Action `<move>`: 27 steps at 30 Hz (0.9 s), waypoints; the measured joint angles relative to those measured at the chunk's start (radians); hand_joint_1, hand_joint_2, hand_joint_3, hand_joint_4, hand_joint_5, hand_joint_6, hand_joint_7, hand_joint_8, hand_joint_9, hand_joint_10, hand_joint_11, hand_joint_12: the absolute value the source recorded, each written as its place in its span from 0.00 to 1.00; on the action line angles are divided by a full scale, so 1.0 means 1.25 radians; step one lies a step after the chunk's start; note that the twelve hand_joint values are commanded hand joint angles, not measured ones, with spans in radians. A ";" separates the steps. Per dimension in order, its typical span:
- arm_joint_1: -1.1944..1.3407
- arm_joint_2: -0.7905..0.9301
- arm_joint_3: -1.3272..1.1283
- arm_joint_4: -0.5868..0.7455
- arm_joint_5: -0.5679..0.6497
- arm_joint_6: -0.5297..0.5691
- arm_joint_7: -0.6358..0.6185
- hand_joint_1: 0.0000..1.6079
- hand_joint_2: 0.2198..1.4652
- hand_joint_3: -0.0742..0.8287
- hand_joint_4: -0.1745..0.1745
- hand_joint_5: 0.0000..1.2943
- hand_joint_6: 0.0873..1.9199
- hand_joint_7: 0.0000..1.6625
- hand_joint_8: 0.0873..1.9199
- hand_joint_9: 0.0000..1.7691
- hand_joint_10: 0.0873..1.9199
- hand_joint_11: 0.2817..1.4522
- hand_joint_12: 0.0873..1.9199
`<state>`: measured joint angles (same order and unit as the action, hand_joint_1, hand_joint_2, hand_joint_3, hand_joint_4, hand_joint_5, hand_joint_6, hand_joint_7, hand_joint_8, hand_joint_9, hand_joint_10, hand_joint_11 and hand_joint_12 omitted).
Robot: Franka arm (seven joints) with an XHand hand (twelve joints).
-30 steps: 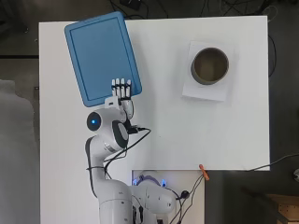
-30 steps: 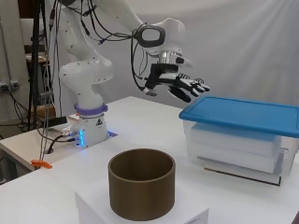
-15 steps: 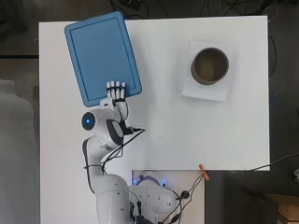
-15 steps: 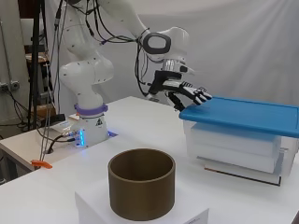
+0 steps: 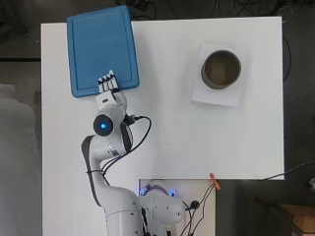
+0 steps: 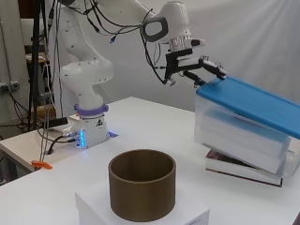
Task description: Teleoperate dual arm-hand system to remove items from a box
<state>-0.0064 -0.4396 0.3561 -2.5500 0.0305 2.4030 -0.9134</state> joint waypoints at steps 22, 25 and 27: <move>0.047 0.270 -0.065 0.497 0.379 -0.114 -0.424 0.74 0.80 0.08 0.09 0.58 0.57 0.51 0.76 0.58 0.87 0.35 0.84; 0.052 0.284 -0.054 0.576 0.388 -0.248 -0.476 0.75 0.80 0.08 0.03 0.57 0.57 0.52 0.73 0.57 0.82 0.32 0.82; 0.040 0.301 -0.020 0.595 0.384 -0.287 -0.449 0.75 0.81 0.08 0.08 0.55 0.61 0.52 0.72 0.56 0.80 0.31 0.80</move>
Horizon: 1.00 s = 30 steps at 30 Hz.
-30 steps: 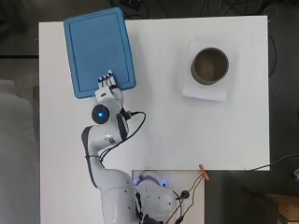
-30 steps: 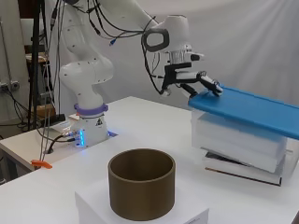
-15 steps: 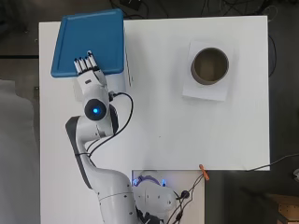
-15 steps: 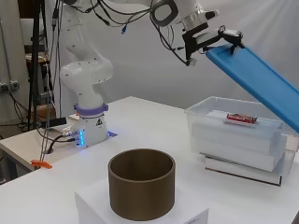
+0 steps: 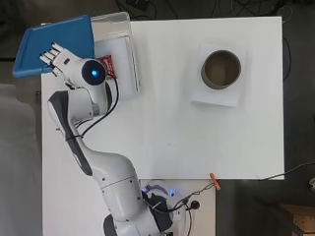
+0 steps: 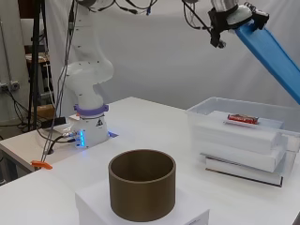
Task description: Teleoperate dual arm-hand system to remove items from a box
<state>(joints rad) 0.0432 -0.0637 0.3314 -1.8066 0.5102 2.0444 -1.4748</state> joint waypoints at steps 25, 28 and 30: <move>0.158 -0.418 0.024 -0.522 0.098 -0.154 -0.372 0.89 0.81 0.09 0.97 0.17 1.00 0.38 0.88 0.45 0.61 0.48 0.00; 0.169 -0.475 -0.008 -0.576 0.110 -0.157 -0.385 0.35 0.65 0.06 0.70 0.08 0.41 0.20 0.33 0.25 0.29 0.28 0.00; 0.172 -0.484 -0.034 -0.582 0.108 -0.184 -0.381 0.09 0.46 0.06 0.66 0.02 0.07 0.06 0.05 0.15 0.06 0.15 0.00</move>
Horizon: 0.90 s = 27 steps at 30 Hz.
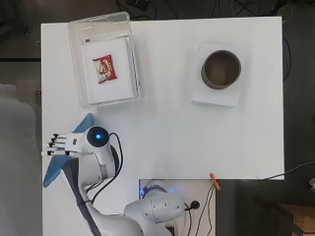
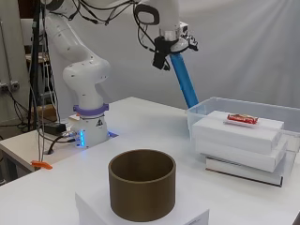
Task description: Teleoperate dual arm-hand system to remove items from a box
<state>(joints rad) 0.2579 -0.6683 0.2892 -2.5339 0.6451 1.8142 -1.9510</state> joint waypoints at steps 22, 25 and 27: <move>-0.091 0.113 0.042 0.222 -0.408 0.166 1.064 0.08 0.54 0.08 0.52 0.16 0.00 0.22 0.00 0.25 0.00 0.18 0.00; -0.107 0.168 0.035 0.224 -0.539 0.201 1.042 0.11 0.54 0.08 0.49 0.14 0.00 0.19 0.00 0.23 0.00 0.17 0.00; -0.116 0.213 0.023 0.228 -0.578 0.220 1.038 0.12 0.53 0.08 0.48 0.13 0.00 0.17 0.00 0.23 0.00 0.18 0.00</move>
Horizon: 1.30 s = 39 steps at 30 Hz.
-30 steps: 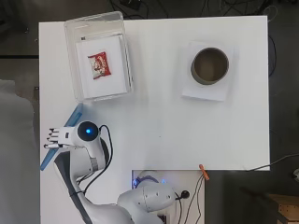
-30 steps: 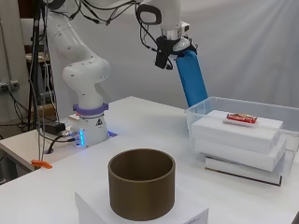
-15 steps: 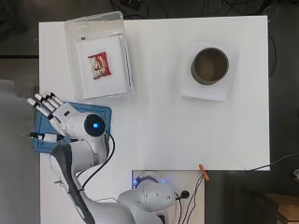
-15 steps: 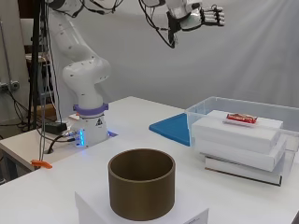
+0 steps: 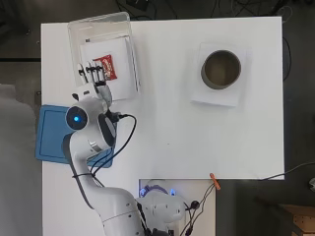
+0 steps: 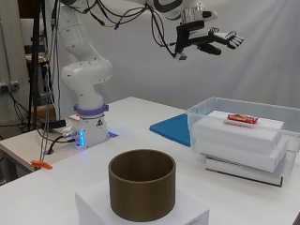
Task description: Teleoperate dual arm-hand system to remove items from a box
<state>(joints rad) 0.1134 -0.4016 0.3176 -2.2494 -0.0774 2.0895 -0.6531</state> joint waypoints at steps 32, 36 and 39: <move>-0.020 0.284 -0.053 0.108 -0.075 -0.021 0.034 0.16 0.50 0.08 0.41 0.09 0.00 0.17 0.00 0.20 0.00 0.13 0.00; -0.027 0.310 -0.032 0.108 -0.106 -0.016 0.033 0.14 0.50 0.08 0.40 0.07 0.00 0.16 0.00 0.20 0.00 0.12 0.00; -0.106 0.310 0.064 0.109 -0.074 -0.015 -0.008 0.12 0.50 0.08 0.39 0.06 0.00 0.14 0.00 0.19 0.00 0.13 0.00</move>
<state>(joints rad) -0.0185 -0.0146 0.3972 -2.1130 -0.1702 2.0705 -0.6628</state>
